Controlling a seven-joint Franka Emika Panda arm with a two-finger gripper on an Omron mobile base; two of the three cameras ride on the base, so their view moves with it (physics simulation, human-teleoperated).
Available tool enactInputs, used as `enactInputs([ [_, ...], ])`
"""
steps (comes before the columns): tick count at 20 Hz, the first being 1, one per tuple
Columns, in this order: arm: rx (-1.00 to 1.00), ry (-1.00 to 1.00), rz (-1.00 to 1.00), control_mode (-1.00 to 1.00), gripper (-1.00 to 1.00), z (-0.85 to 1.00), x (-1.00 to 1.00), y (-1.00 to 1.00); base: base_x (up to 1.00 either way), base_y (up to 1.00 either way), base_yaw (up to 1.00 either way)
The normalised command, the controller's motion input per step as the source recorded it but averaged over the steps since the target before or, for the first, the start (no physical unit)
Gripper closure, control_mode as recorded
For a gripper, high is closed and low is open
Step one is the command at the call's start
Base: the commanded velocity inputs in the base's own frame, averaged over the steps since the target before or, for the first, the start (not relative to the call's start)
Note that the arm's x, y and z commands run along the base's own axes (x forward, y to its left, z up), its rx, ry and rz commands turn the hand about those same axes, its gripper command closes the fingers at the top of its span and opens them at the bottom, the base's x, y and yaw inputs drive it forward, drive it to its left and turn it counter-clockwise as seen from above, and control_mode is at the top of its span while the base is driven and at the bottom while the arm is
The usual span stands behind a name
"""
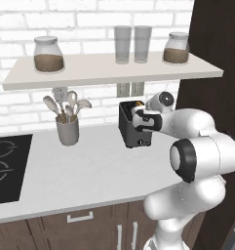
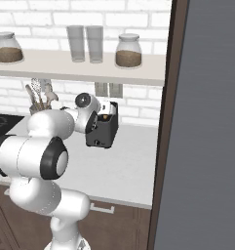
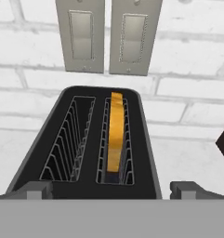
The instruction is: Start the toaster. Once the lever pops up, take the bread to the plate on the dining counter.
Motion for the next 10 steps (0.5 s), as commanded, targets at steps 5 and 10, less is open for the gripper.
enactInputs([
  [5,0.00,0.00,0.00,-1.00,-1.00,0.00,0.13,0.00,0.00,0.00,0.00],
  [10,0.00,0.00,0.00,-1.00,-1.00,-0.02,0.11,0.00,0.00,0.00,0.00],
])
